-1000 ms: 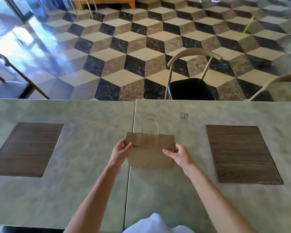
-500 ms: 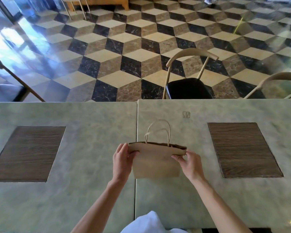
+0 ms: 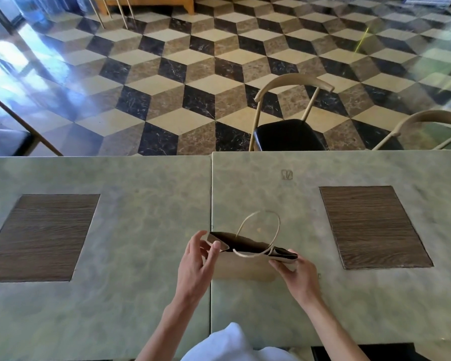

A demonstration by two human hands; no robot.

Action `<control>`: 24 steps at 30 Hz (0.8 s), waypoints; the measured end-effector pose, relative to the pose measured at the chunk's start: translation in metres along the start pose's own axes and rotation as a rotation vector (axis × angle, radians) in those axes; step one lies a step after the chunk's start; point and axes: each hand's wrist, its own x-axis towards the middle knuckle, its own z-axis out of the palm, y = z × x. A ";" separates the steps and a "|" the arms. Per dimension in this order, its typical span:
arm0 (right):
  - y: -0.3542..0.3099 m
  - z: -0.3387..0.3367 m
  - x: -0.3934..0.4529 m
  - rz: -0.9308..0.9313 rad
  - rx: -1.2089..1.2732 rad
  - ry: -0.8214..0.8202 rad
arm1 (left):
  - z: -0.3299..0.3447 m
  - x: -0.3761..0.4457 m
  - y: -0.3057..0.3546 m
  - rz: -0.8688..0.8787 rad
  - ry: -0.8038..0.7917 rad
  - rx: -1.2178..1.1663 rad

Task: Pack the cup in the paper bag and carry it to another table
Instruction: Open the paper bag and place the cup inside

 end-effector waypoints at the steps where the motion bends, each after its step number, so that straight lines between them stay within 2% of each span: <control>1: 0.000 -0.001 -0.001 0.002 0.007 -0.007 | -0.002 0.001 0.003 -0.016 -0.017 0.022; 7: -0.005 -0.005 -0.005 0.040 0.062 -0.043 | -0.012 0.000 0.017 0.024 -0.141 0.203; 15: -0.017 -0.023 -0.006 0.151 0.206 -0.190 | -0.017 0.002 0.021 -0.045 -0.248 0.386; 18: -0.020 -0.031 -0.007 0.173 0.251 -0.301 | -0.014 0.003 0.021 -0.049 -0.216 0.436; 21: -0.021 -0.044 -0.006 0.207 0.317 -0.423 | -0.009 0.002 0.023 -0.081 -0.110 0.425; 24: -0.027 -0.064 -0.002 0.170 0.253 -0.503 | -0.006 -0.001 0.023 -0.076 -0.039 0.380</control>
